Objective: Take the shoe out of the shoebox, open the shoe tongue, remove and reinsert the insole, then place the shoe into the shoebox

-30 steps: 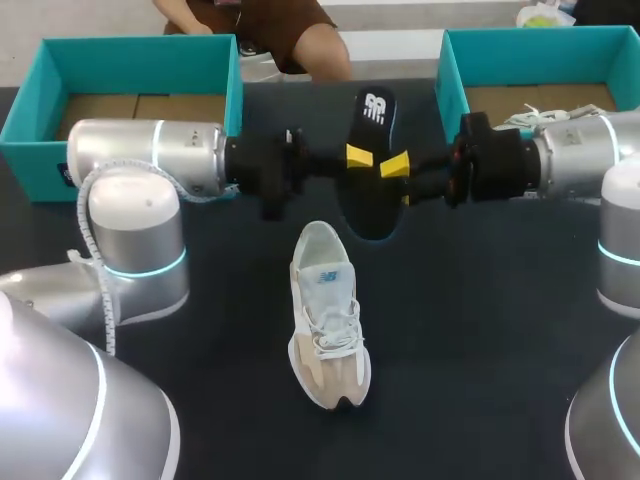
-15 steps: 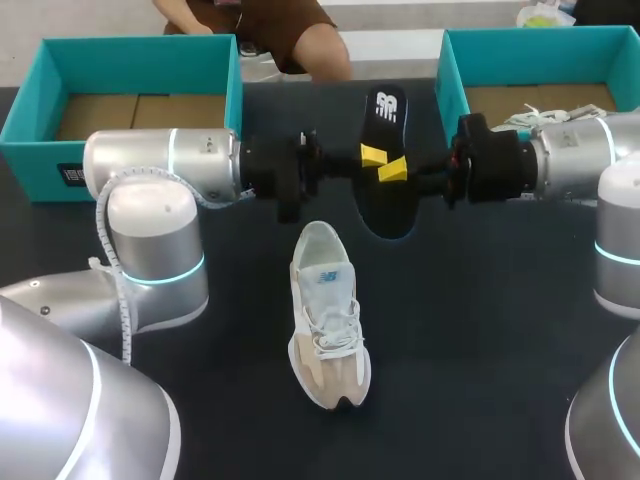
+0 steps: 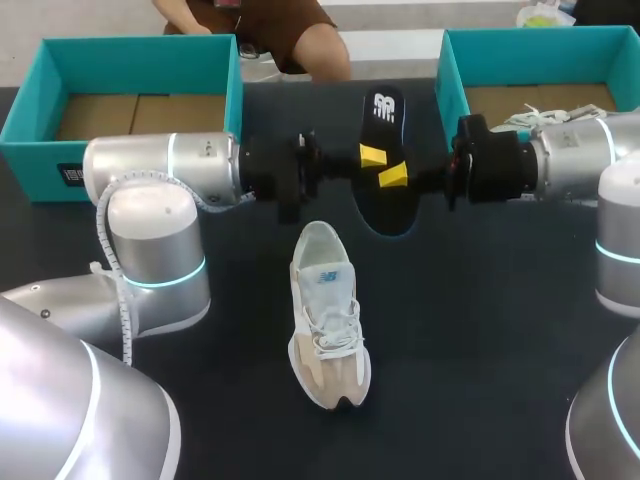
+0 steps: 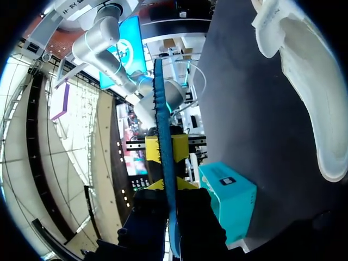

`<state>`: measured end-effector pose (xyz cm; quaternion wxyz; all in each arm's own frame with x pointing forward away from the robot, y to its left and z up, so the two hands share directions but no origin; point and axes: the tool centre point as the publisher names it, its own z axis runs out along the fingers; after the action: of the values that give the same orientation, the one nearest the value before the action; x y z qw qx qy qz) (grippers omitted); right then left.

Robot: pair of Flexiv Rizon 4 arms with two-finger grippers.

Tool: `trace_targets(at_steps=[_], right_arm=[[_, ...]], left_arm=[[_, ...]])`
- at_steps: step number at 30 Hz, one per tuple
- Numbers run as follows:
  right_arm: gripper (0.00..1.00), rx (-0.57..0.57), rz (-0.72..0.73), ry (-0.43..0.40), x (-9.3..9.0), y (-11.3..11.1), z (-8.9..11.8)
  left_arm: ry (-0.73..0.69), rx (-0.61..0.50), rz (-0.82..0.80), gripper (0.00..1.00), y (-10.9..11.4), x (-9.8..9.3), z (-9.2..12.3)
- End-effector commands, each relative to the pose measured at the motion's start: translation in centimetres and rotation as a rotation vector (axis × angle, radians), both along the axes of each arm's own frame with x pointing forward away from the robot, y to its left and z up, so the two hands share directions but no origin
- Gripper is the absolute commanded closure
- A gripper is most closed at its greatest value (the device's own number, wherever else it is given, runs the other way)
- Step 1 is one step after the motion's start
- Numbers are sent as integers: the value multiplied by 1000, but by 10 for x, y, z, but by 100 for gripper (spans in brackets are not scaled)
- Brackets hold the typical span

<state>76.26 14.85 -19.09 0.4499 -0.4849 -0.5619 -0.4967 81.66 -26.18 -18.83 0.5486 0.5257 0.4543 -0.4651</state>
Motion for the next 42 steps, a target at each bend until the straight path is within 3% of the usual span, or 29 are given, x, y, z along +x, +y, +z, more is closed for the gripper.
trace_targets(at_steps=[1, 2, 3, 13, 20, 28, 33, 37, 42], right_arm=[[100, -2, 4, 0, 2, 2, 0], [100, -3, 5, 0, 2, 2, 0], [100, -3, 6, -1, 3, 2, 0], [100, -16, 0, -14, 8, -1, -4], [100, -32, -21, -49, 10, -2, -6], [100, -52, -34, -220, 12, 0, 1], [100, -80, -38, -344, 13, 2, 9], [100, -81, -20, -498, 12, 3, 19], [100, -62, 16, -622, 11, 5, 26]], left_arm=[[22, 2, -4, 76, 1, -3, 2], [33, 13, -1, 6, 3, -3, 3], [35, -1, 14, 0, 6, -2, 4], [147, 54, 74, 0, 52, 5, 3], [306, 109, 128, 0, 89, 7, 2], [508, 180, 178, 0, 122, 6, -10], [755, 188, 219, 0, 139, 6, -26], [957, 220, 219, 0, 148, -3, -42], [1092, 252, 241, 0, 159, -11, -58]])
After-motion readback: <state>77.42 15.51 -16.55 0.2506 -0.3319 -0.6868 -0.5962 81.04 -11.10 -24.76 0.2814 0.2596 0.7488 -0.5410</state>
